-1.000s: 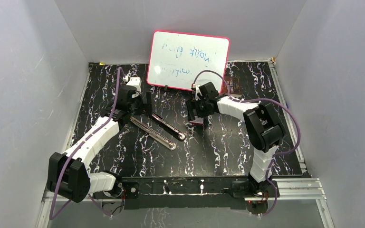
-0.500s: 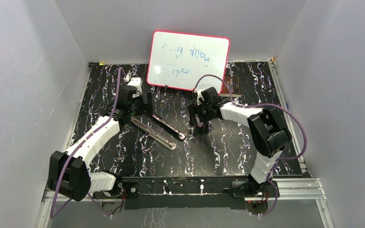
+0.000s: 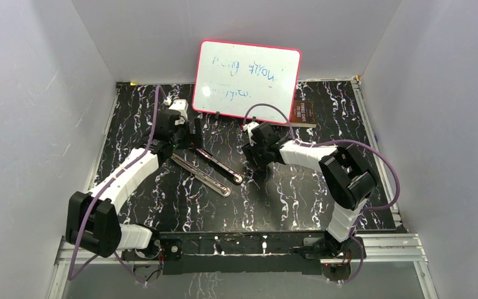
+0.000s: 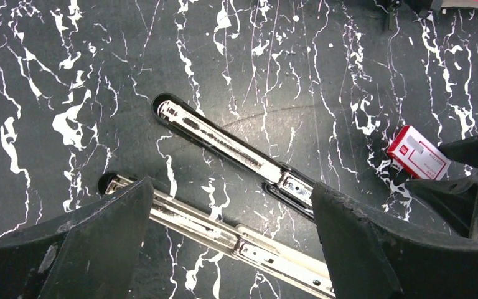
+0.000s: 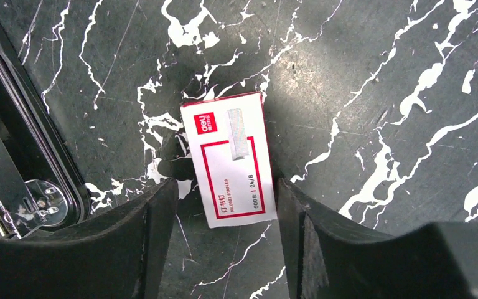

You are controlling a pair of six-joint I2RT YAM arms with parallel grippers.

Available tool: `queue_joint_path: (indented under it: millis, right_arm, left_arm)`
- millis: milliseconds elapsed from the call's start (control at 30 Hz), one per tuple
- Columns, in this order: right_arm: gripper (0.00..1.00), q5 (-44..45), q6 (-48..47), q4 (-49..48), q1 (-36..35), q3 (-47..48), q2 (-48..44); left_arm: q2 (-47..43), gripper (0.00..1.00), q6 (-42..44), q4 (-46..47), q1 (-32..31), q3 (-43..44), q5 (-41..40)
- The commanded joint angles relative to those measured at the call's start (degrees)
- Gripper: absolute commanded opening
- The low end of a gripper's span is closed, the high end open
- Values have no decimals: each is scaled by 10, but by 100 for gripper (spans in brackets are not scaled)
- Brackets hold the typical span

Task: Load the staples into the stapler
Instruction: Adjust the staple box at the center of the board.

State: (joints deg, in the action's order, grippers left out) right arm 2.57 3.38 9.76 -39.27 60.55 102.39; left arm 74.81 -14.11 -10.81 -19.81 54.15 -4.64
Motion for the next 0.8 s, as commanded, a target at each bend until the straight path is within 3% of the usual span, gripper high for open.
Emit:
queue_joint_path:
  millis: [0, 267, 467, 767]
  right_arm:
    - [63, 29, -13, 46, -12, -14, 13]
    - [49, 4, -16, -4, -14, -37, 11]
    - [47, -47, -52, -28, -15, -13, 43]
    - [46, -82, -147, -24, -15, 22, 73]
  left_arm:
    - [13, 98, -11, 3, 3, 39, 23]
    - [77, 98, -40, 8, 3, 85, 68]
    - [123, 98, -58, 22, 4, 119, 102]
    - [200, 92, -143, 97, 33, 109, 240]
